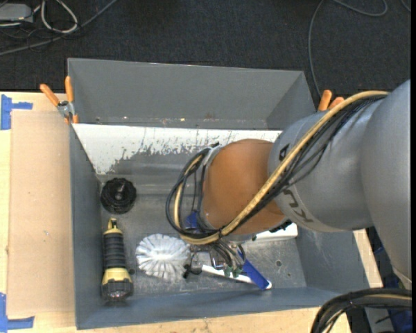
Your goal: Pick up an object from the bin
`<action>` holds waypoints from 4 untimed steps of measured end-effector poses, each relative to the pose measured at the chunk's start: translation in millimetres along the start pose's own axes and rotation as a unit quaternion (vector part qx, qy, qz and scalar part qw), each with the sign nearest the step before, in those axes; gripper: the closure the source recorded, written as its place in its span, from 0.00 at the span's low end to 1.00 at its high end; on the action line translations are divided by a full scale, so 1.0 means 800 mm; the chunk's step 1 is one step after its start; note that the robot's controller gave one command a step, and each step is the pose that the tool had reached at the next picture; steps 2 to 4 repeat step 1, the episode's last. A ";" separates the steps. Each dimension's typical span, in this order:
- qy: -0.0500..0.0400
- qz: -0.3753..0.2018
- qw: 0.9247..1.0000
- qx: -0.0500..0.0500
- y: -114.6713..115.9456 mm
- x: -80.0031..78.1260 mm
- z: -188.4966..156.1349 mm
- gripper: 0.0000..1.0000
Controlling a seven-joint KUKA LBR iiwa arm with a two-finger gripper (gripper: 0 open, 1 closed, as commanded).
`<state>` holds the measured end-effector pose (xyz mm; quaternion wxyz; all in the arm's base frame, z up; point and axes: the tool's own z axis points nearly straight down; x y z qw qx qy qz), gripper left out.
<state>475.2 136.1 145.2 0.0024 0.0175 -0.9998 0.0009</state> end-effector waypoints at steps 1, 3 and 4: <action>0.001 0.000 1.000 0.000 0.000 0.001 -0.029 1.00; 0.001 0.000 1.000 0.000 0.000 0.001 -0.029 1.00; 0.001 0.000 1.000 0.000 0.000 0.001 -0.029 1.00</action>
Offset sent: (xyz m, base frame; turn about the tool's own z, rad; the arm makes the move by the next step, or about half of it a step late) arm -0.0006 -0.0004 0.0468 0.0004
